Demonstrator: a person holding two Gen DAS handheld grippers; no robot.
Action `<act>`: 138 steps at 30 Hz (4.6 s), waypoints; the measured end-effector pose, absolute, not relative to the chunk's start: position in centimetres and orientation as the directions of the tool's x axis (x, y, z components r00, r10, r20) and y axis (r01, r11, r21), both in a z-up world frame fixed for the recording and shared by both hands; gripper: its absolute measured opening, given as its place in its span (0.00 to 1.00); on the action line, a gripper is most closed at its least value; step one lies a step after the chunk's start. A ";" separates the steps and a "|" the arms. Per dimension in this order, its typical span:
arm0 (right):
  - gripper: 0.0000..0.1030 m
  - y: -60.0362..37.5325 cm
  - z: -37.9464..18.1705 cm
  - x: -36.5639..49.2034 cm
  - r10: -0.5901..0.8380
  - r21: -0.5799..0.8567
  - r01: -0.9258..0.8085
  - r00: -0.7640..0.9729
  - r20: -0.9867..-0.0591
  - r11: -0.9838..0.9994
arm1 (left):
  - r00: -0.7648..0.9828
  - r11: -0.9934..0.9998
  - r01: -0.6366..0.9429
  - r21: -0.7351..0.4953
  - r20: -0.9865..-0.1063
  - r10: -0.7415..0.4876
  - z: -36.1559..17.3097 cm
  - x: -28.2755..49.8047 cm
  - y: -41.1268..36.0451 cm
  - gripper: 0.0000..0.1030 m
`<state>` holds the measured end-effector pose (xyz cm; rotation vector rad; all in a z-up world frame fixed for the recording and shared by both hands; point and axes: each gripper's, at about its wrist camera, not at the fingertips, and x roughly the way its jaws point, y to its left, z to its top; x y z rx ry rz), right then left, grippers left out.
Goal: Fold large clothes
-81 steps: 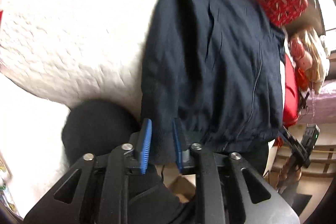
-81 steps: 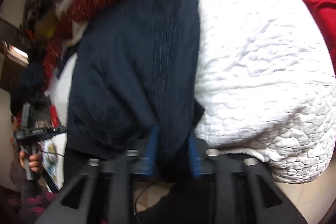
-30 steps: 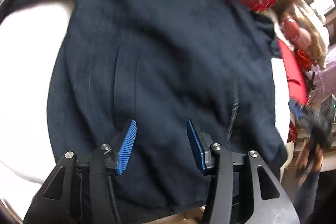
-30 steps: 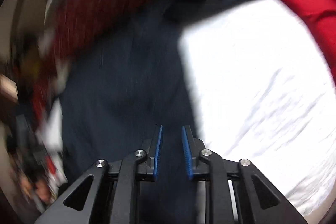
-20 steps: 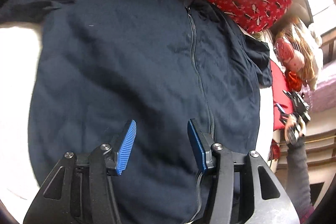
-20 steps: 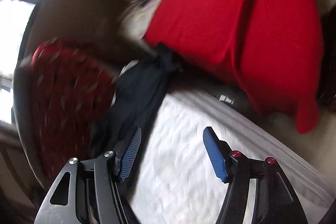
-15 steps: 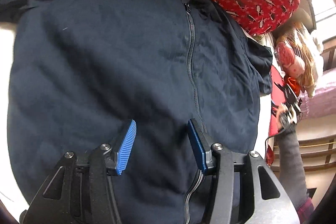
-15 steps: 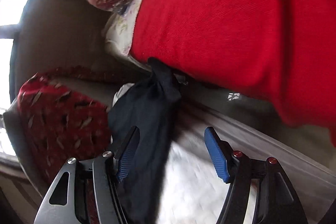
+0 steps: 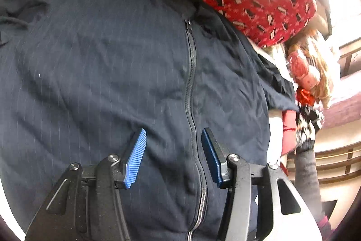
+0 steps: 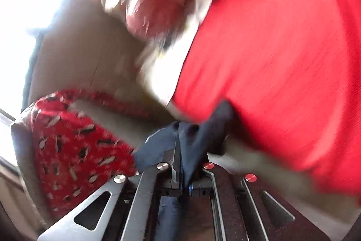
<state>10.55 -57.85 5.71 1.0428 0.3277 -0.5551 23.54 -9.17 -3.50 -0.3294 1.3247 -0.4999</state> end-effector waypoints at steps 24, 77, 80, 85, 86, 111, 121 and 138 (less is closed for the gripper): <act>0.02 -27.0 10.8 21.5 0.058 0.423 0.281 0.773 -0.632 0.862 | 0.329 0.814 0.147 -0.562 -0.749 -0.576 -3.5 27.3 -3.9 0.48; 0.57 -30.6 2.4 14.9 0.207 0.596 0.361 0.706 -0.677 0.718 | 0.293 0.805 -0.100 -0.585 -0.790 -0.538 -6.4 28.2 -1.5 0.15; 0.52 -29.0 1.0 17.7 0.254 0.581 0.334 0.662 -0.705 0.743 | 0.299 0.796 -0.092 -0.598 -0.780 -0.550 -6.1 28.4 -1.5 0.17; 0.04 -27.1 4.5 17.7 0.205 0.485 0.197 0.727 -0.655 0.852 | 0.371 0.743 -0.145 -0.653 -0.732 -0.571 -5.7 28.6 0.7 0.41; 0.02 -27.7 5.2 17.1 0.181 0.483 0.206 0.749 -0.638 0.851 | 0.402 0.728 -0.174 -0.663 -0.723 -0.562 -5.6 28.4 1.7 0.41; 0.16 -26.0 4.6 20.3 0.062 0.374 0.274 0.729 -0.682 0.886 | 0.365 0.803 -0.031 -0.596 -0.754 -0.546 -4.6 28.4 1.6 0.53; 0.25 -7.6 2.6 26.1 0.331 0.341 -0.097 0.581 -0.744 0.935 | 0.518 0.713 -0.308 -0.630 -0.739 -0.430 -4.2 27.8 20.1 0.53; 0.28 -1.8 -2.6 23.2 0.389 0.366 -0.166 0.592 -0.705 0.916 | 0.660 0.319 -0.607 -0.728 -0.685 -0.308 -9.1 28.7 34.3 0.53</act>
